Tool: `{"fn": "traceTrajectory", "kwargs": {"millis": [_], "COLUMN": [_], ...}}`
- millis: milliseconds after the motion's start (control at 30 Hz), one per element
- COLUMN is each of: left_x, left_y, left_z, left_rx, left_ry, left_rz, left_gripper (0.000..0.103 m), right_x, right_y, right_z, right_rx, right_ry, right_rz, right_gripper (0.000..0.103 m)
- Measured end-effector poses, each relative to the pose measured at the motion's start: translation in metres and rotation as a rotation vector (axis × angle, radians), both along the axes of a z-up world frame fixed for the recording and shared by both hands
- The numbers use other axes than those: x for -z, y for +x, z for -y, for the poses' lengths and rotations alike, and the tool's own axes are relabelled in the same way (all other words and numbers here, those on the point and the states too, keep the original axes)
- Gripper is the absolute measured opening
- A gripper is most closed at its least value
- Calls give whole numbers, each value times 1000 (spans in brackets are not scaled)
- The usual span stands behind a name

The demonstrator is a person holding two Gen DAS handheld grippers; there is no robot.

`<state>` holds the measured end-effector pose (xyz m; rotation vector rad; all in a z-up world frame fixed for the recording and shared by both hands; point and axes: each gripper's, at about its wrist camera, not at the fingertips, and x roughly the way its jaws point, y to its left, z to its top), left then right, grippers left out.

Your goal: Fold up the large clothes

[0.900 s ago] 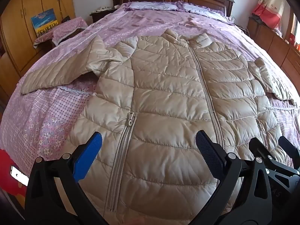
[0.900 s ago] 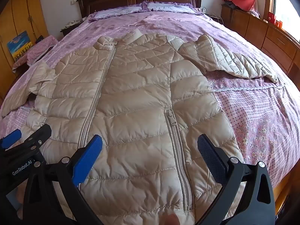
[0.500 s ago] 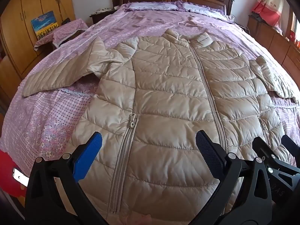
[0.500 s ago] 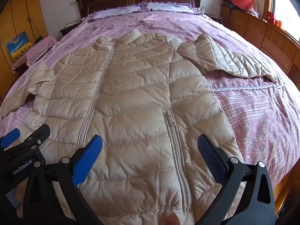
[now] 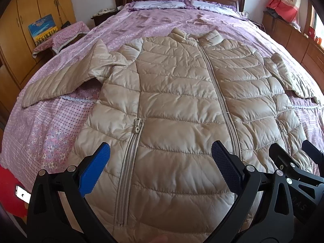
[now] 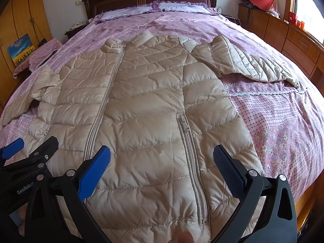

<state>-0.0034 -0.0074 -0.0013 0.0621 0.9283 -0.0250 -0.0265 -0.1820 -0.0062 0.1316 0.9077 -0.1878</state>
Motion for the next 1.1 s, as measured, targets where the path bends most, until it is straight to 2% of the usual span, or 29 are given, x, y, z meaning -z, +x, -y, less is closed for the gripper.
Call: {"fn": "traceTrajectory", "kwargs": {"millis": [1100], "left_x": [3], "left_y": [-2], "left_z": [-4], "left_rx": [-13], "left_ry": [-5], "left_rz": [-13], "left_gripper": [100], "right_x": [5], "right_y": [-3], "right_z": [1], "right_rx": [0], "right_ry": [6], "right_rz": [-16], "right_gripper": [98]}}
